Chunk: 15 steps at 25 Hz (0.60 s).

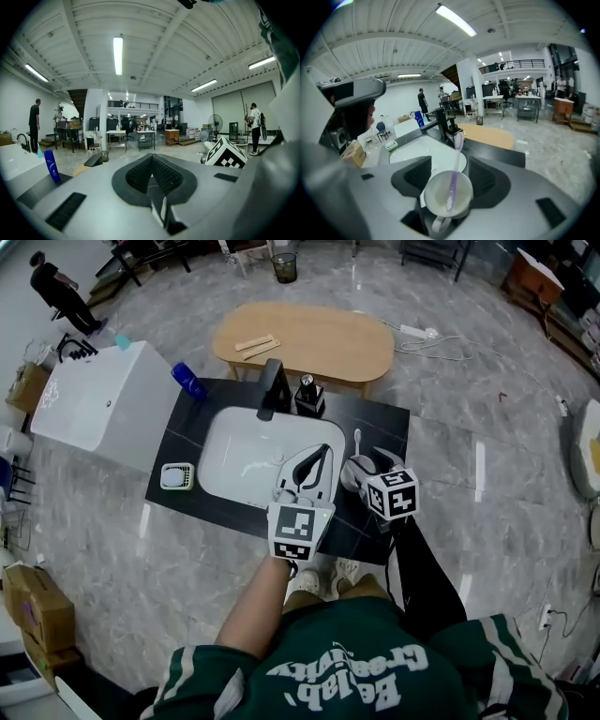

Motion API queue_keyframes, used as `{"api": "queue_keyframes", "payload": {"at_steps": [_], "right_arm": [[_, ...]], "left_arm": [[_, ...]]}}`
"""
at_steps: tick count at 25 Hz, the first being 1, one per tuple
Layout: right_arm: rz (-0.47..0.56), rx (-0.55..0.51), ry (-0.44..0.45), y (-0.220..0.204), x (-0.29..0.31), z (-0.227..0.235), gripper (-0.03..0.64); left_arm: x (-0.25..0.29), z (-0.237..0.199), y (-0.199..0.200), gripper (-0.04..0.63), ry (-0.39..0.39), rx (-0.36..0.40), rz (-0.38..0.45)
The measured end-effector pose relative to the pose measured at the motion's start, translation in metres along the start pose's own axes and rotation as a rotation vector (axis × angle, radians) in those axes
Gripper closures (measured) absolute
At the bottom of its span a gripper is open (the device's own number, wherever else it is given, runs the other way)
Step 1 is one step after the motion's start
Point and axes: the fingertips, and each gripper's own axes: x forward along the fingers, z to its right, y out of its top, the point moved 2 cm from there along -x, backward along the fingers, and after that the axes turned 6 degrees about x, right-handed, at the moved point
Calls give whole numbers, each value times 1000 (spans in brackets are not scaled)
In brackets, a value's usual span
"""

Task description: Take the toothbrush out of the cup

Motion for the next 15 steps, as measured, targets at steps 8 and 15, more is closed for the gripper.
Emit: {"api": "queue_keyframes", "payload": {"at_steps": [8, 15], "right_arm": [[-77, -3, 22, -5, 32, 6, 393], [-115, -27, 43, -7, 40, 11, 588]], "left_arm": [[13, -5, -13, 595, 4, -12, -18], [23, -10, -20, 595, 3, -10, -23]]}}
